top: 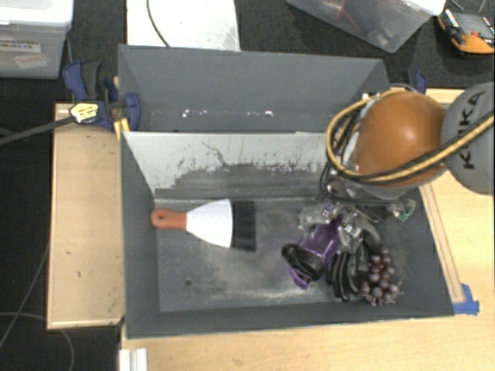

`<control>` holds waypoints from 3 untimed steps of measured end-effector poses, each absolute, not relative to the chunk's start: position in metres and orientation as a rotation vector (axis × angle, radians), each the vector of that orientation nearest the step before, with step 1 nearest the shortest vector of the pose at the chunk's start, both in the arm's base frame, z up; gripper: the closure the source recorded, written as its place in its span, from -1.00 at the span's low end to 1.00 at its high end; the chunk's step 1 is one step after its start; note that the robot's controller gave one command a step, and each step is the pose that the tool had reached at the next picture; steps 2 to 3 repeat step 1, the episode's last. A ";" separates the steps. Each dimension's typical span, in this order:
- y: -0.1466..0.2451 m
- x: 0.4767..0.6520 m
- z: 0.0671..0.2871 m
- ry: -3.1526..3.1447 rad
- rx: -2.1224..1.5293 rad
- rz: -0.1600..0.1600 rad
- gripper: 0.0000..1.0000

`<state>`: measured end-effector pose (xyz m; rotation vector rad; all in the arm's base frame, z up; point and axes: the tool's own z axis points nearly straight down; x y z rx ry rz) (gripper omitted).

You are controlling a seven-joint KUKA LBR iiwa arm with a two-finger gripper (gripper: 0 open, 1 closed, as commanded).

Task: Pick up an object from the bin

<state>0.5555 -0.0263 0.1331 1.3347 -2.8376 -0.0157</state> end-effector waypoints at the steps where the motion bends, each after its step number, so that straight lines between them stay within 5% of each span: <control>1: -0.026 0.557 0.147 -2.843 1.333 -0.013 1.00; 3: -0.026 0.557 0.147 -2.843 1.333 -0.013 1.00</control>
Offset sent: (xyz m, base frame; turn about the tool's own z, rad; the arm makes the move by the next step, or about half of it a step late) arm 0.0009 0.0000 0.0391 0.0020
